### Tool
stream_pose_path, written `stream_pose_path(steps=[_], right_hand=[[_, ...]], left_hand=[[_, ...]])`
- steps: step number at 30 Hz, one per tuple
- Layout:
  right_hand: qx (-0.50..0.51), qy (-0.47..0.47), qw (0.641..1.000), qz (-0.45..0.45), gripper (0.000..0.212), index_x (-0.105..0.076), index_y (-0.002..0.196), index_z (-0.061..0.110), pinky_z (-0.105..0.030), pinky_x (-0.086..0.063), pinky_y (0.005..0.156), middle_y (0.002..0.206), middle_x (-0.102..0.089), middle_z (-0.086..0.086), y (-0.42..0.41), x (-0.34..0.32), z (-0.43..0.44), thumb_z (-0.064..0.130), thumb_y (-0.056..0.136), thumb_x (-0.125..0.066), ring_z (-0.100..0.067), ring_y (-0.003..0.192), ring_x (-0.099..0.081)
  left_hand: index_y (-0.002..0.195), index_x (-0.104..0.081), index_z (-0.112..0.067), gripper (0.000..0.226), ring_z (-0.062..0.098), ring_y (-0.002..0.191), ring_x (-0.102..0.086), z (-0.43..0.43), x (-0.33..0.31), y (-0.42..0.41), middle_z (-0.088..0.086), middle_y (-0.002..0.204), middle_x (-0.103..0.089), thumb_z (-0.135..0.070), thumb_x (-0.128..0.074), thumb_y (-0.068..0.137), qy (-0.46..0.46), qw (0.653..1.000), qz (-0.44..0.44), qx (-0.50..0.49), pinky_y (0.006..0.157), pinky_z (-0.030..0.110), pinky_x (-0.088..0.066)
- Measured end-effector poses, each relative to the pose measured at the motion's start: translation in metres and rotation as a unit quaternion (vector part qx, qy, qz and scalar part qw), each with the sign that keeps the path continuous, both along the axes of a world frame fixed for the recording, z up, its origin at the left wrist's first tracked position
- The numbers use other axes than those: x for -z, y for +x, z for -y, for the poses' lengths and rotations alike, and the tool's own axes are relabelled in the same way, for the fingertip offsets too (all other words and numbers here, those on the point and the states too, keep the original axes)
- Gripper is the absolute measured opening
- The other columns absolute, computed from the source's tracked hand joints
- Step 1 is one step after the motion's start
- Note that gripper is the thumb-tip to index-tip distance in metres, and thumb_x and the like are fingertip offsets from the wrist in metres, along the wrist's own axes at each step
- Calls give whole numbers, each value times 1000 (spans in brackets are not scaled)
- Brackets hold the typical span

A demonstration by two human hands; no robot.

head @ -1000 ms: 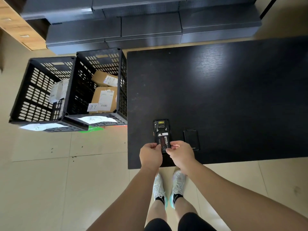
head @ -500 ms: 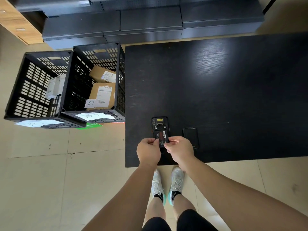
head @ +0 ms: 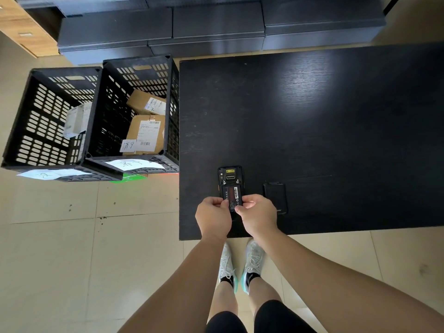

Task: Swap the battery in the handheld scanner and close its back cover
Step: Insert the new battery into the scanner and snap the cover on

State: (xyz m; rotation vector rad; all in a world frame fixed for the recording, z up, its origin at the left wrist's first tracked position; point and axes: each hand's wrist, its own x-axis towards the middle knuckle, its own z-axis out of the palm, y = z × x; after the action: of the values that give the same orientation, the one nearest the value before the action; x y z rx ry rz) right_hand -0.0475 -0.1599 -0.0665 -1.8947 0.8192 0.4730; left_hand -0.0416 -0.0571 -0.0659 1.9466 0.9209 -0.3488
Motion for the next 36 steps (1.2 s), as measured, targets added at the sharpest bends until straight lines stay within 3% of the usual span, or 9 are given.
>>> stream_pose_path(steps=[5,10,16,20,26,31,36], right_hand=[[-16,-15,1000,7,30,-69,110,12,-24,-51,78,99,-76,-5,-2,2,-1,13,81,-77,-15,85,-69],[-18,-13,1000,17,26,-68,104,13,-18,-47,70,89,-70,1,-3,3,4,12,80,-78,-14,82,-67],[-6,-31,999,22,28,-67,105,12,-35,-53,86,93,-71,-3,-2,3,9,17,80,-78,-20,92,-67],[-17,-26,1000,5,33,-68,110,10,-37,-53,91,97,-72,-4,-1,5,13,19,80,-78,-20,95,-67],[-26,-32,999,5,25,-70,102,13,-21,-50,73,89,-70,1,2,12,13,21,79,-78,-13,84,-67],[-29,-36,999,4,23,-71,102,14,-21,-50,76,96,-74,-2,3,10,15,22,82,-76,-11,81,-64],[-5,-94,995,16,26,-70,114,19,-18,-43,70,102,-73,3,4,-3,53,23,89,-61,-9,83,-60]], left_hand=[[84,-70,-20,5,8,69,-65,1,2,-2,-9,70,-69,-25,-73,85,12,1000,5,-1,66,27,-52],[84,-67,-22,7,2,66,-63,1,2,-2,-11,69,-67,-24,-74,83,15,1000,12,9,58,19,-44],[98,-66,-21,28,7,74,-62,-5,0,-3,-10,80,-64,-28,-80,75,31,999,16,37,66,20,-42],[109,-67,-17,36,12,82,-64,-8,3,-1,-7,87,-67,-27,-79,77,25,998,0,60,75,24,-48],[104,-69,-16,29,6,73,-62,-6,12,2,-5,82,-68,-20,-79,78,26,999,-12,46,58,13,-39],[108,-66,-14,31,14,81,-63,-1,4,2,0,91,-67,-15,-76,78,45,998,5,46,67,21,-41],[111,-67,-18,25,10,89,-58,47,-14,5,-2,101,-64,-13,-65,86,46,988,78,126,66,9,-36]])
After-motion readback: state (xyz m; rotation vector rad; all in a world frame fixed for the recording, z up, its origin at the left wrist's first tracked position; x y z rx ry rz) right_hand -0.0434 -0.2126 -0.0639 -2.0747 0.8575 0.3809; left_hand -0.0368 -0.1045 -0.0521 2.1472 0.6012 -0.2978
